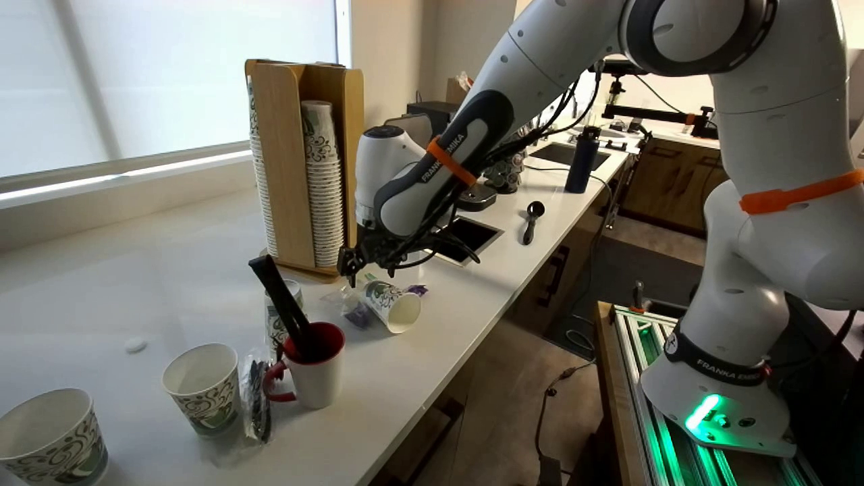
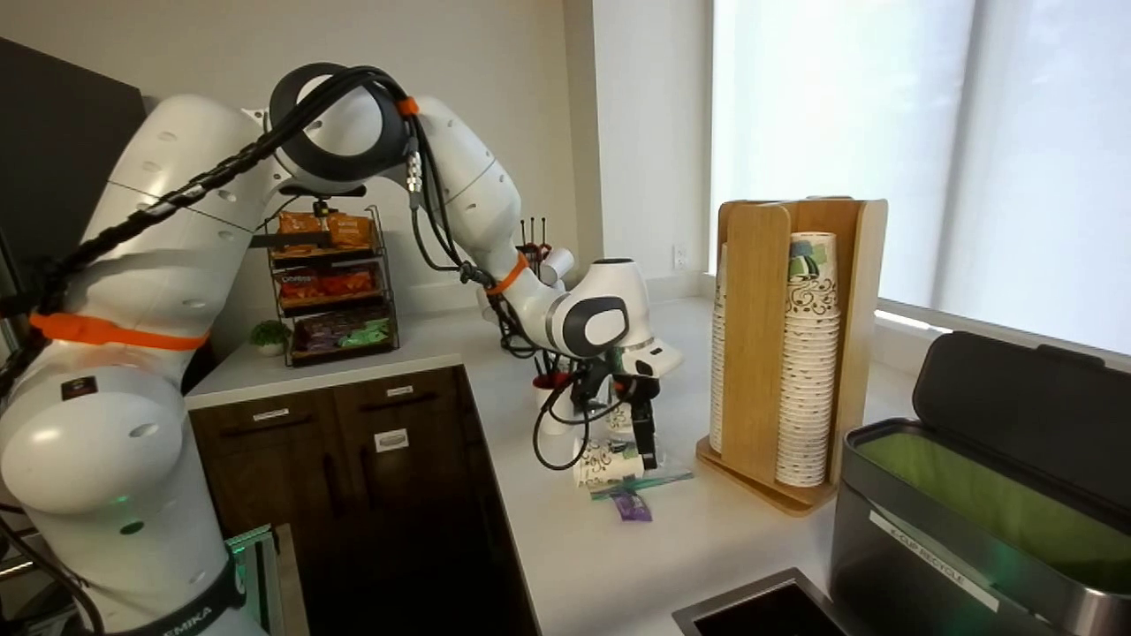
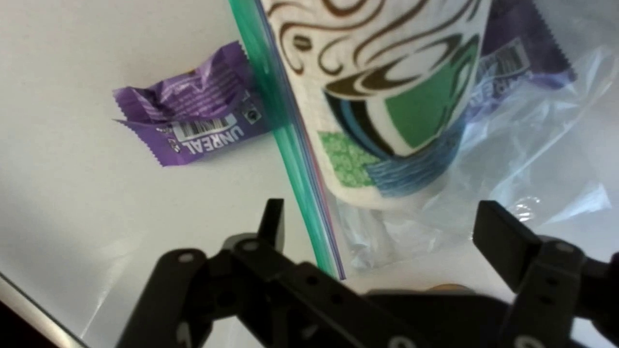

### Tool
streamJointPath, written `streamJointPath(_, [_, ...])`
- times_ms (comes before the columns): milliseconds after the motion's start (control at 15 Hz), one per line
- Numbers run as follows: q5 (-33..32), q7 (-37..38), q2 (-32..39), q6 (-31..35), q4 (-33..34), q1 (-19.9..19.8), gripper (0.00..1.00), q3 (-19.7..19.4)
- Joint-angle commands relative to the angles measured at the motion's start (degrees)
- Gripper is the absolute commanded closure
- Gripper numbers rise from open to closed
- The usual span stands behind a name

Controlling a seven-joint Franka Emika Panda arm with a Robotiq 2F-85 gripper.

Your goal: Pick up the coffee cup on the right and place it on top of the stacked cups on the right.

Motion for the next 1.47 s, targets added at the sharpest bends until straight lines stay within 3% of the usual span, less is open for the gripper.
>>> streamJointPath(0, [0.69,-1.58,0.47,-2.43,1.08,-1.02,0.0,1.65])
streamJointPath(467, [2.93,-4.17,0.5,-1.52,-0.54,-2.8,0.0,4.24])
streamJointPath(533, [2.91,-4.45,0.83,-1.28,-0.14,-2.84,0.17,4.25])
streamJointPath(800, [2.11,-4.59,0.93,-1.11,0.02,-2.3,0.51,3.5])
streamJointPath(867, [1.21,-4.02,0.65,-0.49,-0.39,-1.69,0.57,2.79])
streamJointPath(1000, [-1.55,-3.2,-0.42,1.02,-2.16,-0.28,0.59,0.97])
streamJointPath(1200, [-4.83,-2.95,-3.59,7.99,-7.05,0.84,0.62,-1.59])
streamJointPath(1400, [-5.78,-3.98,-6.83,23.47,-13.95,2.09,0.62,-4.68])
